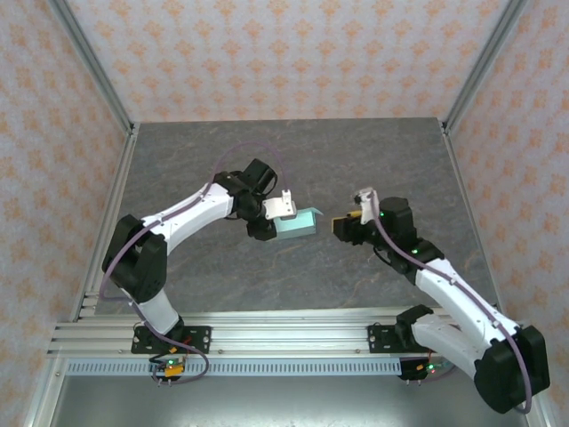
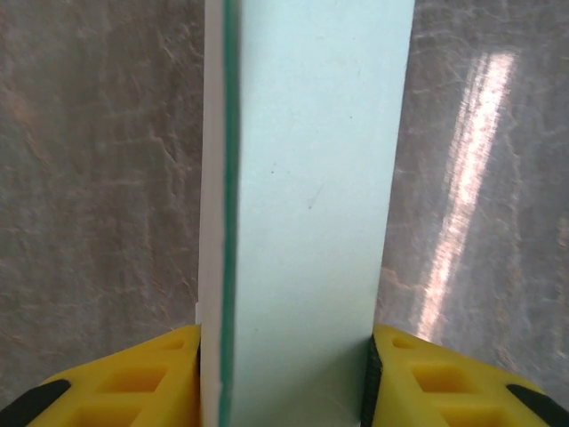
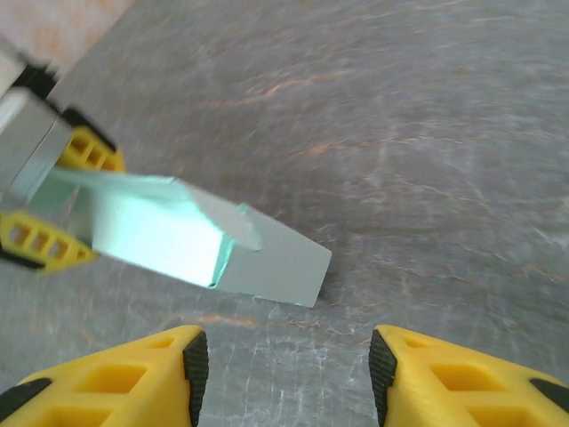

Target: Fold the paper box

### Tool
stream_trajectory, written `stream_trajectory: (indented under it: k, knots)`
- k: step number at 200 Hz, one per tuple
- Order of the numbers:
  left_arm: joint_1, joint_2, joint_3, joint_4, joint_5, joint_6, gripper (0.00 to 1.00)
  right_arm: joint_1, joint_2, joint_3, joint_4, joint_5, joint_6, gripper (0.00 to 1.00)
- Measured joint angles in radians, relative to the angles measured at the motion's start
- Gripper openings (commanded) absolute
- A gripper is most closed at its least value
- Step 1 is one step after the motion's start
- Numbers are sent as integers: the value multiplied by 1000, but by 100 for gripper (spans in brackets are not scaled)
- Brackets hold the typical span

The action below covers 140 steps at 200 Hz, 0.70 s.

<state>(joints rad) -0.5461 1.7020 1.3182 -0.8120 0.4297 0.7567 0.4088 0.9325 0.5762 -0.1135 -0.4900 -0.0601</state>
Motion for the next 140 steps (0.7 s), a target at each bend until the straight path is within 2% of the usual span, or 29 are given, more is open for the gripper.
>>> stream_trajectory:
  k: [43,80,94,140]
  knots:
    - [10,62,74,-99,72,11,45,11,134,94,-18,-26,-180,50]
    - [10,82,91,-117,97,6,43,51,248,193,-76,-64,-276,39]
    - [10,85,93,-115,108,-2,43,66,293,234,-114,-60,-304,38]
    - [10,85,93,-99,121,-20,44,75,354,287,-190,-23,-348,25]
